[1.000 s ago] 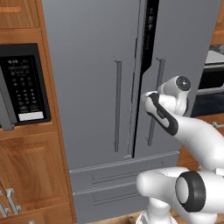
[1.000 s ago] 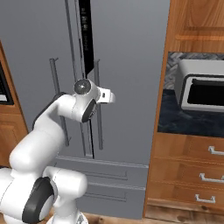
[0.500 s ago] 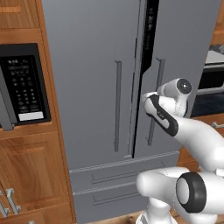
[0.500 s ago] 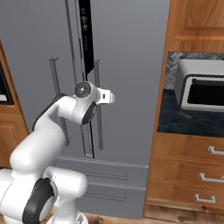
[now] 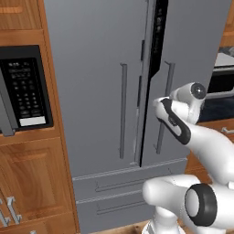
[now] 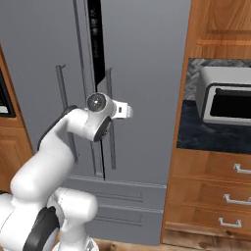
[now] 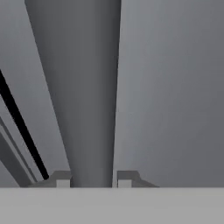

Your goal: Retrieve a lemon from the fridge and place it on the cutting board with the fish.

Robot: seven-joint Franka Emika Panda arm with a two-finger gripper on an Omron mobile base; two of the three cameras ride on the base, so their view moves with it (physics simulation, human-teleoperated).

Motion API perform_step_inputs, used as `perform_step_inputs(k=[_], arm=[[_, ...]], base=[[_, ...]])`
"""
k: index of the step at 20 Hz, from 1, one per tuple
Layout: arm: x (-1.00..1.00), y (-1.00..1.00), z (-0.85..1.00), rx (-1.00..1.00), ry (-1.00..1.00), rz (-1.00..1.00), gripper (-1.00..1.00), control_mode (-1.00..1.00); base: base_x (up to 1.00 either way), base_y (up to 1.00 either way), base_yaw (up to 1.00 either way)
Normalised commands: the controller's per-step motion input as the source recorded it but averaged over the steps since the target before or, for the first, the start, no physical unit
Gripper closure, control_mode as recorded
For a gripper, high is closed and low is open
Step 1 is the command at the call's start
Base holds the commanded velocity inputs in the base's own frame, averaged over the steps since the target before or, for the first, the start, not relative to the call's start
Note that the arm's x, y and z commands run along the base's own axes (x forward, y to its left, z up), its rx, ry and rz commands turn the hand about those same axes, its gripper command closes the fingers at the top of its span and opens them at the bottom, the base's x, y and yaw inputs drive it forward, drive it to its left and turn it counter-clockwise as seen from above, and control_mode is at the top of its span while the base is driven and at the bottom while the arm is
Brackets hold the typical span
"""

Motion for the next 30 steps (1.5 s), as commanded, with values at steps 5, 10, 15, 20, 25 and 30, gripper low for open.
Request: perform_step_inputs(k=[5, 10, 15, 20, 25, 30], arm=[[-0.7, -0.65, 0.2, 0.0, 0.0, 0.0, 1.0, -1.0], [-0.94, -0.67, 0.21, 0.0, 0.0, 0.0, 1.0, -1.0], [-0.96, -0.69, 0.19, 0.0, 0.02, 0.0, 1.0, -1.0], [-0.55, -0.47, -0.06, 0.0, 0.03, 0.04, 1.0, -1.0], [0.0, 0.0, -0.08, 0.0, 0.0, 0.04, -1.0, -1.0], [-0.19, -0.02, 0.0, 0.0, 0.0, 0.01, -1.0, -1.0]], base=[[0.0, 0.0, 0.0], [0.0, 0.0, 0.0], [0.0, 0.0, 0.0], [0.0, 0.0, 0.0], [0.0, 0.0, 0.0], [0.0, 0.0, 0.0]])
